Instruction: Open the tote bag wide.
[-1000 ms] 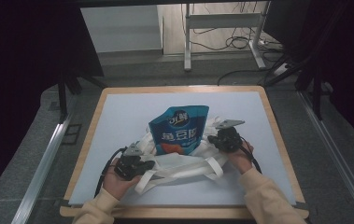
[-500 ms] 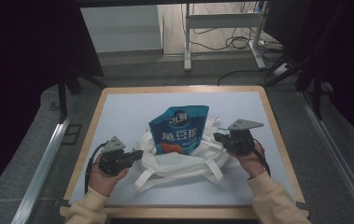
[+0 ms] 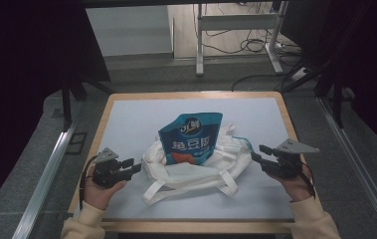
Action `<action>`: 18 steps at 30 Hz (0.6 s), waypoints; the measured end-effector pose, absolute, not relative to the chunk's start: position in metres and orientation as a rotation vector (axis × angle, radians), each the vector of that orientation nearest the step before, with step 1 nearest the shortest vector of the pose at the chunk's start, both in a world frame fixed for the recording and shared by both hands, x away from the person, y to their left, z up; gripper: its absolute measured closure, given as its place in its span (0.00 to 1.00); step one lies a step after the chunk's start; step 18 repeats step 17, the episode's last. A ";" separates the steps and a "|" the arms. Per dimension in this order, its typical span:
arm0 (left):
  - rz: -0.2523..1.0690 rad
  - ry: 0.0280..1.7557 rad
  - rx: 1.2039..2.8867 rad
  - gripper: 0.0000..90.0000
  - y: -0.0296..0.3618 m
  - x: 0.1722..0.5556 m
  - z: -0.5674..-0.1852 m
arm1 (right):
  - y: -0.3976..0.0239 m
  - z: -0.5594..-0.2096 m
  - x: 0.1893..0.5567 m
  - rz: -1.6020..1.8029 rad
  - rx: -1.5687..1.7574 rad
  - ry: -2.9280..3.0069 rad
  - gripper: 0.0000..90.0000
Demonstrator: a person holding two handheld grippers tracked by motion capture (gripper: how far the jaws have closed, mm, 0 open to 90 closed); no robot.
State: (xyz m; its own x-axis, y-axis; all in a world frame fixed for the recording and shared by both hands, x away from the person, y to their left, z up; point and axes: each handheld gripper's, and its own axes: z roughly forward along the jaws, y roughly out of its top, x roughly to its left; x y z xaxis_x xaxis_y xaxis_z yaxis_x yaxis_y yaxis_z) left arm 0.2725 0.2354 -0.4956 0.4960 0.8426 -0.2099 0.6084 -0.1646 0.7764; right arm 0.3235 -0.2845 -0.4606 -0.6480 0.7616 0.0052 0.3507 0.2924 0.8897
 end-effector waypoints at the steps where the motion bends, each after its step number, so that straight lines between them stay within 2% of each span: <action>1: 0.351 1.222 1.876 0.56 0.236 0.272 -0.499 | -0.289 -0.464 0.323 1.317 1.014 2.137 0.55; 5: 0.348 1.264 1.878 0.45 0.240 0.276 -0.507 | -0.304 -0.481 0.325 1.299 1.087 2.127 0.51; 18: 0.395 1.253 1.892 0.36 0.238 0.280 -0.512 | -0.308 -0.492 0.329 1.254 1.125 2.122 0.43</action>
